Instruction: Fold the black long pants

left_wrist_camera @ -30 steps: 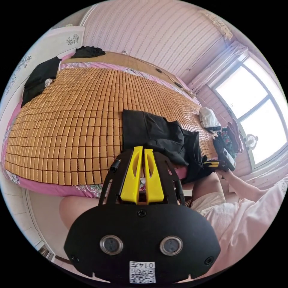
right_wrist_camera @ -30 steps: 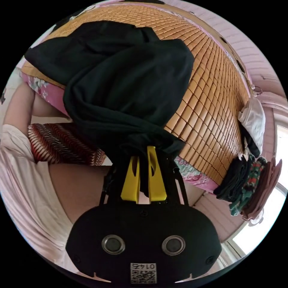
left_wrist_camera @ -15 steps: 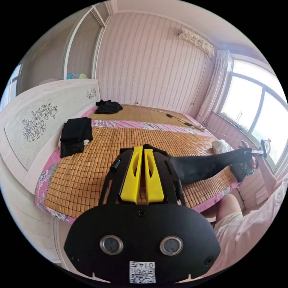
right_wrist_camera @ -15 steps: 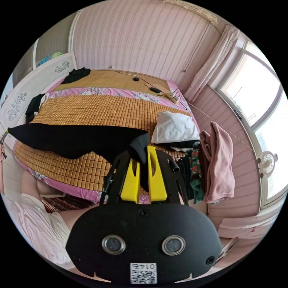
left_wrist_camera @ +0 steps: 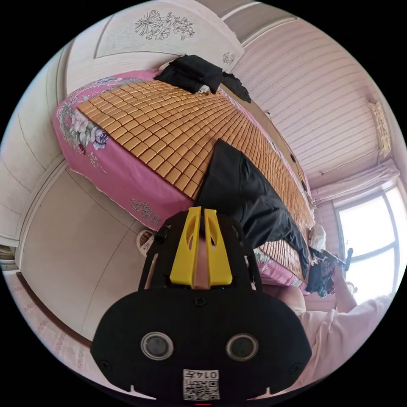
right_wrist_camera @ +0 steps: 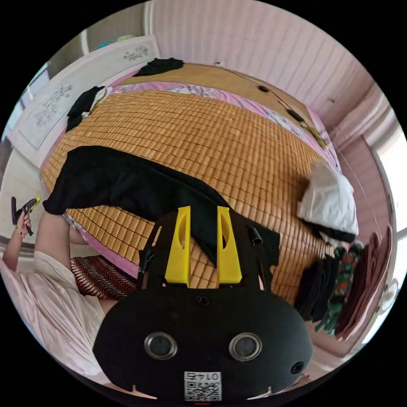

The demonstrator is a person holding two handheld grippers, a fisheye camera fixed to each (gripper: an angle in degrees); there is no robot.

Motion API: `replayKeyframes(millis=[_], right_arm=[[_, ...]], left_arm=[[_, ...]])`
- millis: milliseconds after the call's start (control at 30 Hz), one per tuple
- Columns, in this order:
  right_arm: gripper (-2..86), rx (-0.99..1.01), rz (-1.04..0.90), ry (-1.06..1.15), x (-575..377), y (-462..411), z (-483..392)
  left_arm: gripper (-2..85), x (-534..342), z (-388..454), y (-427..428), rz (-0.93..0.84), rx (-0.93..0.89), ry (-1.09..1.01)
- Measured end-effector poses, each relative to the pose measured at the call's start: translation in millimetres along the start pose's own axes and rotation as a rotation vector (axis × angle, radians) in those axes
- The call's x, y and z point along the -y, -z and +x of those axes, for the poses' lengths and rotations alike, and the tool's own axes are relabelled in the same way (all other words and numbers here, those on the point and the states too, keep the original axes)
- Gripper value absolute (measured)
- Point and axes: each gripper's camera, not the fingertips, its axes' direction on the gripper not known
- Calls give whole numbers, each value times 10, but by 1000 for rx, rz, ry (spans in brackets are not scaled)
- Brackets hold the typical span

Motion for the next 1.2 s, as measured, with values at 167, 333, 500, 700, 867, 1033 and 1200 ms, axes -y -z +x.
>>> replayKeyframes(millis=[167, 333, 500, 700, 867, 1033, 1200], right_arm=[[127, 214, 108, 402, 1269, -655, -1873], [157, 309, 81, 653, 1917, -1306, -3479], [160, 185, -120, 771, 2234, -2012, -4209], [15, 369, -231, 765, 2161, -1978, -3959], [0, 551, 248, 380, 1477, -638, -2143], [3, 415, 639, 31, 292, 1385, -48], [4, 49, 855, 252, 414, 4141, 58]], left_arm=[[138, 46, -180, -181, -169, -59, 31], [97, 68, -326, -210, -218, -145, 17], [16, -36, -498, -200, -219, -261, 49], [-9, -209, -219, 345, -12, -362, -118], [-10, -420, 736, 842, 109, -374, -520], [-10, -730, 2091, 1048, 221, -772, -819], [-10, -503, 3034, 1717, 453, -1112, -973]])
